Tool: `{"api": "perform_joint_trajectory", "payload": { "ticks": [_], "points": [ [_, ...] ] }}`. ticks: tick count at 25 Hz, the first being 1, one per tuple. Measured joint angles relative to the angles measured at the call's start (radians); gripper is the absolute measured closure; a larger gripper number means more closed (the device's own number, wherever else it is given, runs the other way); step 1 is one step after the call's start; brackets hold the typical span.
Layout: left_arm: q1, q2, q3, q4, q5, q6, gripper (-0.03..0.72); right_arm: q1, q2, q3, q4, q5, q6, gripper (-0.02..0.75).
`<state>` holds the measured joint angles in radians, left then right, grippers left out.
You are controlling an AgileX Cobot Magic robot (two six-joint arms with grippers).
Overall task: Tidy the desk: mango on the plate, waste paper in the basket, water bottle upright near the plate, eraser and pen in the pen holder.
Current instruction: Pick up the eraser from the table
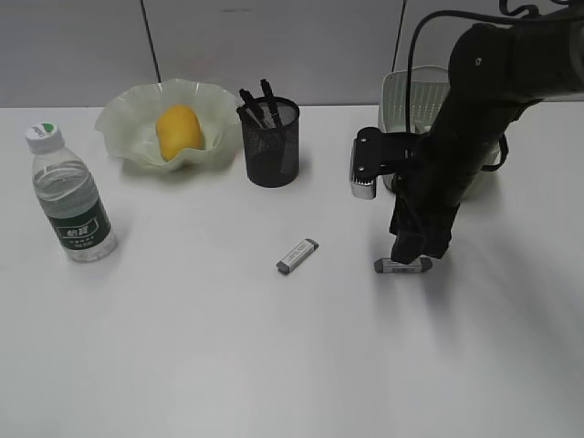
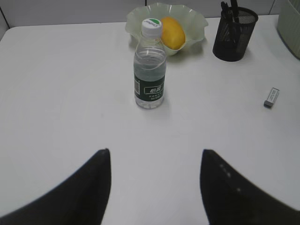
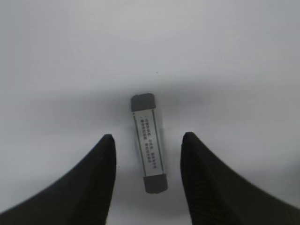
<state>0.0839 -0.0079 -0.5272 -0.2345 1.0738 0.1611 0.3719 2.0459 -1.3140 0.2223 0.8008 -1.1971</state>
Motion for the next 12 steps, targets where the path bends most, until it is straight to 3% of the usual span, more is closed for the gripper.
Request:
{"api": "perform_joint_trajectory", "payload": {
  "ticks": [12],
  "points": [
    [0.0, 0.0, 0.0, 0.0, 0.0, 0.0, 0.242, 0.045, 0.053, 0.0, -0.162, -0.061, 0.081, 0.369]
  ]
}}
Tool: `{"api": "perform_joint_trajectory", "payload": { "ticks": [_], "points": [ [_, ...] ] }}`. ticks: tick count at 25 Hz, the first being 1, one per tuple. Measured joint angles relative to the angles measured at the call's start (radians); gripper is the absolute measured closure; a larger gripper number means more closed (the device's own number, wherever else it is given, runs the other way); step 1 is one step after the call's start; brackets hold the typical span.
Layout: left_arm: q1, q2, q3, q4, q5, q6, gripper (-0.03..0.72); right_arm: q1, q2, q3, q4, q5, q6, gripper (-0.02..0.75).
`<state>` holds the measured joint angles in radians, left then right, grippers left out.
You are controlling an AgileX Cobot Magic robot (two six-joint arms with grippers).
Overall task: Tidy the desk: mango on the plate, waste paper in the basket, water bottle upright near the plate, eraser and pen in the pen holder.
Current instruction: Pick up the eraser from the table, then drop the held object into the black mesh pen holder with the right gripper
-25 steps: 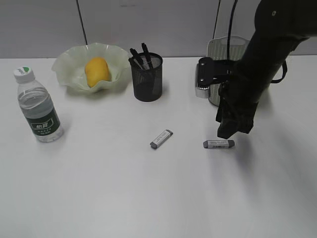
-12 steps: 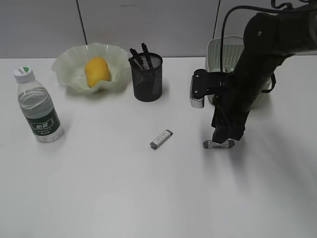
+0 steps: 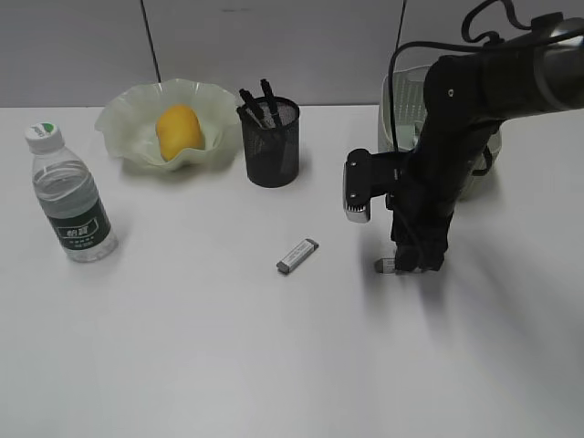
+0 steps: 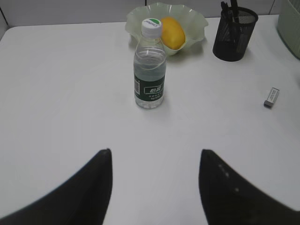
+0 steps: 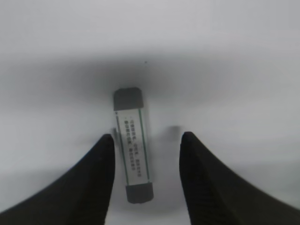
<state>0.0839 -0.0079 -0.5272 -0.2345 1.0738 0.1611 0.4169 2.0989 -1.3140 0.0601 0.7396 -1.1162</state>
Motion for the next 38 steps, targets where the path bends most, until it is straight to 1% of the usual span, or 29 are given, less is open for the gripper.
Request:
{"api": "perform_joint_trajectory", "payload": {
  "ticks": [9, 11, 14, 23, 25, 28, 31, 34, 38],
  "points": [
    [0.0, 0.0, 0.0, 0.0, 0.0, 0.0, 0.242, 0.028, 0.037, 0.0, -0.008, -0.033, 0.002, 0.378],
    [0.0, 0.0, 0.0, 0.0, 0.0, 0.0, 0.242, 0.032, 0.037, 0.0, -0.009, -0.035, 0.003, 0.421],
    [0.0, 0.0, 0.0, 0.0, 0.0, 0.0, 0.242, 0.033, 0.037, 0.0, -0.008, -0.034, 0.014, 0.572],
    [0.0, 0.0, 0.0, 0.0, 0.0, 0.0, 0.242, 0.033, 0.024, -0.004, -0.009, 0.014, 0.15, 0.57],
    [0.0, 0.0, 0.0, 0.0, 0.0, 0.0, 0.242, 0.033, -0.009, -0.002, 0.009, 0.016, 0.166, 0.57],
    [0.0, 0.0, 0.0, 0.0, 0.0, 0.0, 0.242, 0.033, -0.081, -0.012, 0.098, -0.022, 0.172, 0.57],
    [0.0, 0.0, 0.0, 0.0, 0.0, 0.0, 0.242, 0.033, -0.133, -0.039, 0.237, -0.129, 0.174, 0.57],
    [0.0, 0.0, 0.0, 0.0, 0.0, 0.0, 0.242, 0.034, -0.149, -0.071, 0.424, -0.27, 0.175, 0.57],
    [0.0, 0.0, 0.0, 0.0, 0.0, 0.0, 0.242, 0.035, -0.147, -0.111, 0.628, -0.453, 0.166, 0.57]
  ]
}}
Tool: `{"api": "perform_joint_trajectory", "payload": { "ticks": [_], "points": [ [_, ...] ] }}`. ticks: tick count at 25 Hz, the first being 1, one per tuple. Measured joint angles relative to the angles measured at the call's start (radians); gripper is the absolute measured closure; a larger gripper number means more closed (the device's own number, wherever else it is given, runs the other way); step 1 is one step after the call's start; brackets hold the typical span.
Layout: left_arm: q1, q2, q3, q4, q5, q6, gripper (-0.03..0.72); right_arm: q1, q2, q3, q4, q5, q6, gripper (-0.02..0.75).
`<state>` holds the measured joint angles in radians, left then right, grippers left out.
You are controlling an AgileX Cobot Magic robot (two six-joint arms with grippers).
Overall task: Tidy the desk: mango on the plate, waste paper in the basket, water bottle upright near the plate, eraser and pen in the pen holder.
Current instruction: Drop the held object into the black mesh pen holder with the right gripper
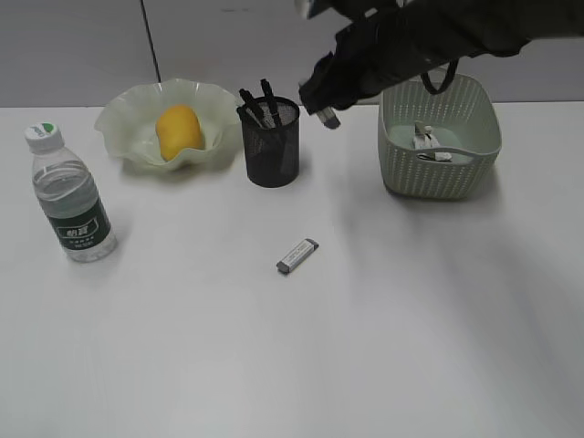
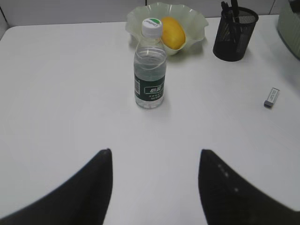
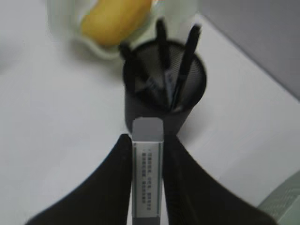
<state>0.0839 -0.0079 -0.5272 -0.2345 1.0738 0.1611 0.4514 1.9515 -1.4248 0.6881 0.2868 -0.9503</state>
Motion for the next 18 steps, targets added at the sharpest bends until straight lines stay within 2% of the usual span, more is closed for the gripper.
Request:
{"api": "perform_joint_trajectory", "payload": {
  "ticks": [4, 13, 18],
  "points": [
    [0.0, 0.0, 0.0, 0.0, 0.0, 0.0, 0.242, 0.0, 0.021, -0.033, 0.1, -0.091, -0.026, 0.57],
    [0.0, 0.0, 0.0, 0.0, 0.0, 0.0, 0.242, 0.0, 0.096, -0.112, 0.29, -0.138, -0.03, 0.57],
    [0.0, 0.0, 0.0, 0.0, 0.0, 0.0, 0.242, 0.001, 0.145, -0.173, 0.322, -0.138, -0.048, 0.57]
  ]
}}
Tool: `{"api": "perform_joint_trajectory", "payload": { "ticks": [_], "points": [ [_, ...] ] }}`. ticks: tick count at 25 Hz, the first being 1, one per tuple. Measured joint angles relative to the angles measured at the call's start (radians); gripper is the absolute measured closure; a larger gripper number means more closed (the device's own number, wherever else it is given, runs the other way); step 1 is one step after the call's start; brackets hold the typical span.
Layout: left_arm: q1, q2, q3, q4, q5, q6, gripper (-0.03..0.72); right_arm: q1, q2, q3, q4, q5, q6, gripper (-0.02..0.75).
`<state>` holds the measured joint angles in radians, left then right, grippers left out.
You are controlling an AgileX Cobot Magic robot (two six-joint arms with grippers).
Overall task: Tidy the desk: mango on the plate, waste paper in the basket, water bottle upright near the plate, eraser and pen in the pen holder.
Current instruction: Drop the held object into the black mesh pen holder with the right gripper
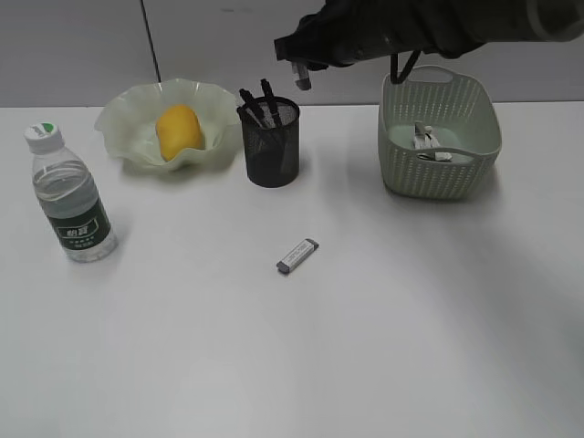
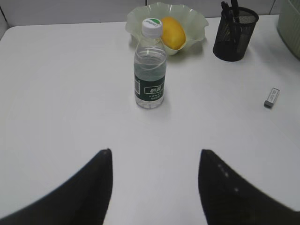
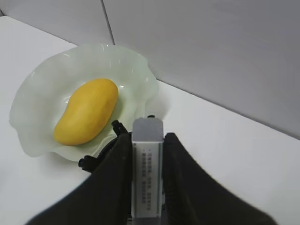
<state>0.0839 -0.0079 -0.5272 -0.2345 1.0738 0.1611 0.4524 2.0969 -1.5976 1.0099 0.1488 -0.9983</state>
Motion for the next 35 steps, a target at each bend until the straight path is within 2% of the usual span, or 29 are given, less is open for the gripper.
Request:
{"api": "perform_joint_trajectory", "payload": {
  "ticks": [11, 18, 27, 32, 35],
  "points": [
    [0.0, 0.0, 0.0, 0.0, 0.0, 0.0, 0.242, 0.036, 0.139, -0.112, 0.025, -0.009, -0.068, 0.57],
    [0.0, 0.0, 0.0, 0.0, 0.0, 0.0, 0.242, 0.051, 0.187, -0.139, 0.027, -0.097, -0.068, 0.57],
    [0.0, 0.0, 0.0, 0.0, 0.0, -0.001, 0.243, 0.056, 0.222, -0.148, 0.028, -0.097, -0.068, 0.57],
    [0.0, 0.0, 0.0, 0.0, 0.0, -0.001, 0.243, 0.056, 0.223, -0.152, 0.028, -0.056, -0.068, 0.466],
    [0.0, 0.0, 0.0, 0.0, 0.0, -0.001, 0.243, 0.056, 0.212, -0.152, 0.023, -0.046, -0.071, 0.44]
  ]
}}
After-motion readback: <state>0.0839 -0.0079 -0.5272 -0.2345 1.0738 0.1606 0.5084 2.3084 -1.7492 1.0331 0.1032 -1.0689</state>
